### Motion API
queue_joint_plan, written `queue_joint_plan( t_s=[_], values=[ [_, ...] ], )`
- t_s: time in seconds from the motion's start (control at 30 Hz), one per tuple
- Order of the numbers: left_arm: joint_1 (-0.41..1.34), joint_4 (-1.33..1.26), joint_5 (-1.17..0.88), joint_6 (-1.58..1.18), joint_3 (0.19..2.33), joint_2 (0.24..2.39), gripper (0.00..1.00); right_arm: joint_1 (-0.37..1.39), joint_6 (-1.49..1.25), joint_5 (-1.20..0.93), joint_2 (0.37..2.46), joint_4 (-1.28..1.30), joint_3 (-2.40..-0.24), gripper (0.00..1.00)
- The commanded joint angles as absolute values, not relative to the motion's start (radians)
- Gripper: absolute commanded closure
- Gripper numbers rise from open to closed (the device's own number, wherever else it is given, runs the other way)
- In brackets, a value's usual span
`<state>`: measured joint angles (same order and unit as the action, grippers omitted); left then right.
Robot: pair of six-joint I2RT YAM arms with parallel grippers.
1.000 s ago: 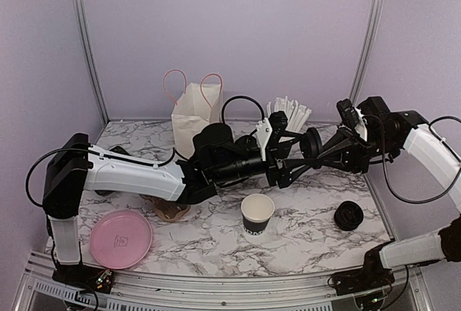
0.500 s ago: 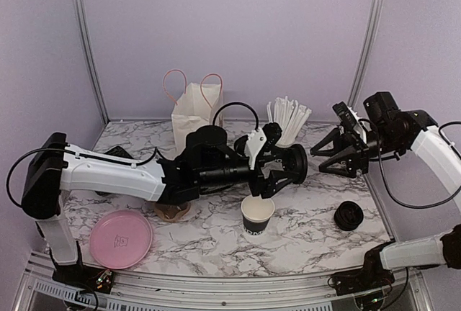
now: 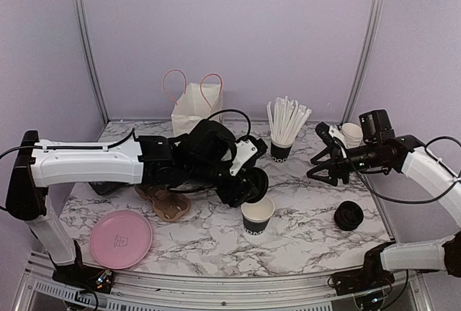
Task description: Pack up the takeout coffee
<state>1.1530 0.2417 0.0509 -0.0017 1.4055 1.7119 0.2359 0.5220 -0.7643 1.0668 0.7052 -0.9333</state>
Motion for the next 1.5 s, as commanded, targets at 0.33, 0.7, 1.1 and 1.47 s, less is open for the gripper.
queue_joint_plan(
  t_s=[0.33, 0.7, 1.1, 1.47],
  values=[
    [1.158, 0.567, 0.014, -0.058, 1.653, 1.858, 0.28, 0.232, 0.481, -0.811, 1.135, 0.634, -0.908, 0.44],
    [1.157, 0.677, -0.02, -0.067, 1.757, 1.946, 0.29, 0.232, 0.498, -0.828, 1.145, 0.635, -0.877, 0.43],
    [1.158, 0.709, -0.049, -0.065, 1.789, 1.983, 0.3, 0.232, 0.508, -0.832, 1.16, 0.64, -0.875, 0.43],
    [1.16, 0.727, -0.025, -0.065, 1.809, 1.939, 0.31, 0.233, 0.513, -0.831, 1.165, 0.644, -0.873, 0.43]
  ],
)
